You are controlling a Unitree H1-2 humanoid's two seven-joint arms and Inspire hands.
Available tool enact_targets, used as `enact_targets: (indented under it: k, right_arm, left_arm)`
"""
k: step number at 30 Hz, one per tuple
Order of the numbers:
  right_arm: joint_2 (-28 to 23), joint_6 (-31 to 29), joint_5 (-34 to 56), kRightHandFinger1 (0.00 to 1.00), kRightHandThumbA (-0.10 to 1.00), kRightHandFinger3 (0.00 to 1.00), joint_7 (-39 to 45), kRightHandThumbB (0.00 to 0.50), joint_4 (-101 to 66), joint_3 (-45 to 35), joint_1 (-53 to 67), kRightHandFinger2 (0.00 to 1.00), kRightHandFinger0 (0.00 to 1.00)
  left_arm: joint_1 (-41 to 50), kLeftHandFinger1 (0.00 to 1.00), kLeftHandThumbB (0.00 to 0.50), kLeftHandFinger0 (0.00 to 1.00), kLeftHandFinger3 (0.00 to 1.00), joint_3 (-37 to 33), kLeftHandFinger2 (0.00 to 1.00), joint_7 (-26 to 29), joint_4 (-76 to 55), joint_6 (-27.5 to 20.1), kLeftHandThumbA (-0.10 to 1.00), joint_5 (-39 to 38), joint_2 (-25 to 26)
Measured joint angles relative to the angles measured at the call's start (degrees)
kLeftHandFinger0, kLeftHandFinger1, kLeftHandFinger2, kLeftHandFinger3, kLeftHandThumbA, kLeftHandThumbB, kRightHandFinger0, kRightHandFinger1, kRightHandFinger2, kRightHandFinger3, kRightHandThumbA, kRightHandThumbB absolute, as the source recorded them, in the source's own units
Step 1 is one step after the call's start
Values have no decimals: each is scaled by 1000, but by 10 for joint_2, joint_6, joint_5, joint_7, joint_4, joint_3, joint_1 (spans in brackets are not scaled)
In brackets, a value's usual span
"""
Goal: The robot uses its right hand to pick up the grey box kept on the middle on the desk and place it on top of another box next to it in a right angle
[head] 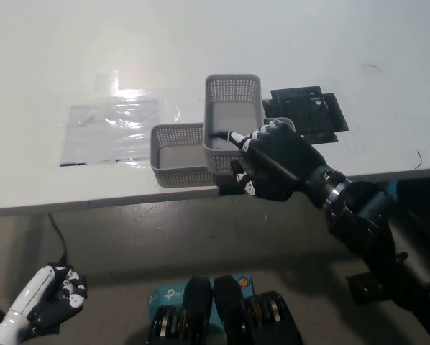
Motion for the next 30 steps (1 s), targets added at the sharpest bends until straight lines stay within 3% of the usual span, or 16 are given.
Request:
enact_targets:
  k: [2, 3, 8, 9, 10, 12, 13, 14, 15, 16, 17, 18, 30]
  right_arm:
    - [-1, 6, 0, 0, 837, 1000, 13, 500, -15, 0, 0, 0, 0]
    - [-1, 9, -1, 0, 941, 1000, 20, 500, -20, 0, 0, 0, 0]
    - [-9, 23, -15, 0, 1000, 1000, 47, 500, -41, 2, -11, 58, 0]
    - [-12, 26, -21, 0, 1000, 1000, 52, 500, -45, 5, -13, 145, 0]
    - [-18, 30, -31, 27, 1000, 1000, 63, 500, -53, 9, -17, 422, 1]
    - [-27, 40, -46, 0, 1000, 1000, 85, 500, -67, 18, -22, 419, 0]
    - [-32, 46, -51, 87, 1000, 1000, 100, 500, -75, 21, -24, 690, 0]
    - [-34, 51, -57, 22, 1000, 1000, 112, 500, -81, 23, -26, 708, 0]
    - [-36, 56, -61, 460, 1000, 1000, 125, 500, -87, 24, -28, 1000, 303]
    - [-37, 59, -63, 921, 1000, 1000, 132, 500, -89, 25, -28, 1000, 553]
    - [-39, 67, -66, 1000, 1000, 1000, 149, 500, -94, 25, -29, 1000, 628]
    - [-39, 73, -68, 1000, 1000, 1000, 162, 500, -97, 25, -29, 1000, 1000]
    - [-37, 122, -73, 1000, 1000, 1000, 272, 500, -117, 25, -29, 1000, 1000]
  left_arm:
    - [0, 0, 500, 0, 296, 0, 135, 0, 1, 0, 1000, 0, 0]
    - [0, 0, 500, 0, 293, 0, 137, 0, 2, -1, 1000, 0, 0]
    - [0, 0, 500, 0, 287, 2, 134, 0, 5, -1, 1000, -2, 0]
    - [0, 0, 500, 0, 288, 2, 132, 0, 5, -1, 1000, -2, 0]
    - [0, 0, 500, 0, 276, 3, 114, 0, 6, -2, 1000, -3, 0]
    - [1, 0, 500, 0, 278, 4, 113, 0, 6, -2, 1000, -4, 0]
    - [1, 0, 500, 0, 279, 4, 113, 0, 6, -2, 1000, -4, 0]
    - [1, 0, 500, 0, 280, 4, 113, 0, 6, -2, 1000, -4, 0]
    - [1, 0, 500, 0, 274, 4, 104, 0, 6, -2, 1000, -4, 0]
    - [1, 0, 500, 0, 273, 4, 101, 0, 6, -2, 1000, -4, 0]
    - [1, 0, 500, 0, 273, 4, 99, 0, 6, -2, 1000, -5, 0]
    - [1, 0, 500, 0, 279, 4, 87, 0, 6, -2, 1000, -5, 0]
    - [3, 0, 500, 0, 282, 7, 88, 0, 8, -2, 1000, -9, 0]
